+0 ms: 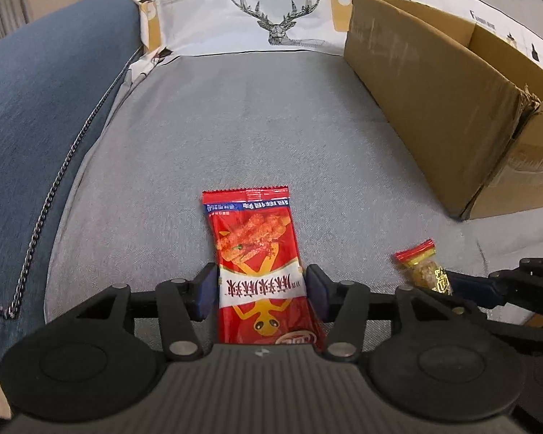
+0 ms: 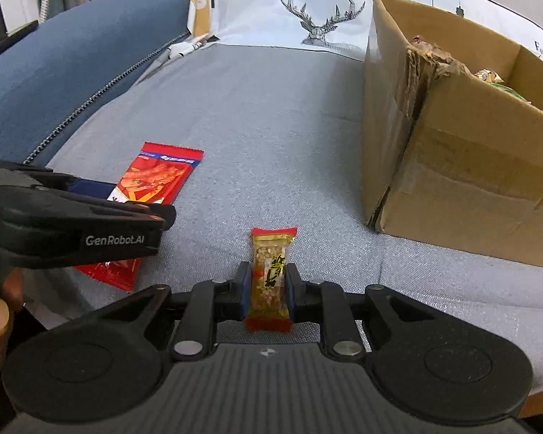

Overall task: Organize snacks
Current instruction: 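Lift the red spicy-strip bag with the left tool while the right tool carries the snack bar over the box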

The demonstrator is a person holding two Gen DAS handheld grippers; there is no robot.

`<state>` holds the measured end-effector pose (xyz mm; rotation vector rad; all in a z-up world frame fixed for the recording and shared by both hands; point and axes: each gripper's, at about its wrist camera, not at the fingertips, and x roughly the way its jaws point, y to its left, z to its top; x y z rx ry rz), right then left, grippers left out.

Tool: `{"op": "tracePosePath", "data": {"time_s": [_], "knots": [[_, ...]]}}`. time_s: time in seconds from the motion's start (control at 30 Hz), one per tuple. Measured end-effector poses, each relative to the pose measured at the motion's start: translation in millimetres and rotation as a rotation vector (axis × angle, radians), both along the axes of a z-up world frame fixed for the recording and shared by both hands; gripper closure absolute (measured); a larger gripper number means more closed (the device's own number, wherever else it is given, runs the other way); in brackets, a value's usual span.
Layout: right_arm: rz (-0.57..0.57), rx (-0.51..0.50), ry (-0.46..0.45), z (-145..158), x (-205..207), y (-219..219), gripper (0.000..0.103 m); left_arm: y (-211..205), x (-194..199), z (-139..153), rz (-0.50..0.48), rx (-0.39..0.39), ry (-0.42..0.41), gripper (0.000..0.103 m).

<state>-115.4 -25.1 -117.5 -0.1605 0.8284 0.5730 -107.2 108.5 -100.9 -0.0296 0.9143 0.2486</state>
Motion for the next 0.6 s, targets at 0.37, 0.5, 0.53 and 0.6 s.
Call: {"op": "tracePosePath", "data": {"time_s": [0.37, 0.5, 0.53, 0.6], "knots": [[0.032, 0.031, -0.020, 4, -2, -1, 0.085, -11, -1, 6, 0.026, 0.023, -0.040, 0.052], [0.048, 0.100, -0.046, 18, -3, -7, 0.085, -12, -2, 21, 0.072, 0.019, -0.088, 0.052], [0.051, 0.116, -0.053, 22, -3, -10, 0.085, -12, -1, 25, 0.082, 0.021, -0.093, 0.052], [0.055, 0.147, -0.053, 28, -3, -16, 0.085, -14, 2, 34, 0.095, 0.029, -0.102, 0.052]]}}
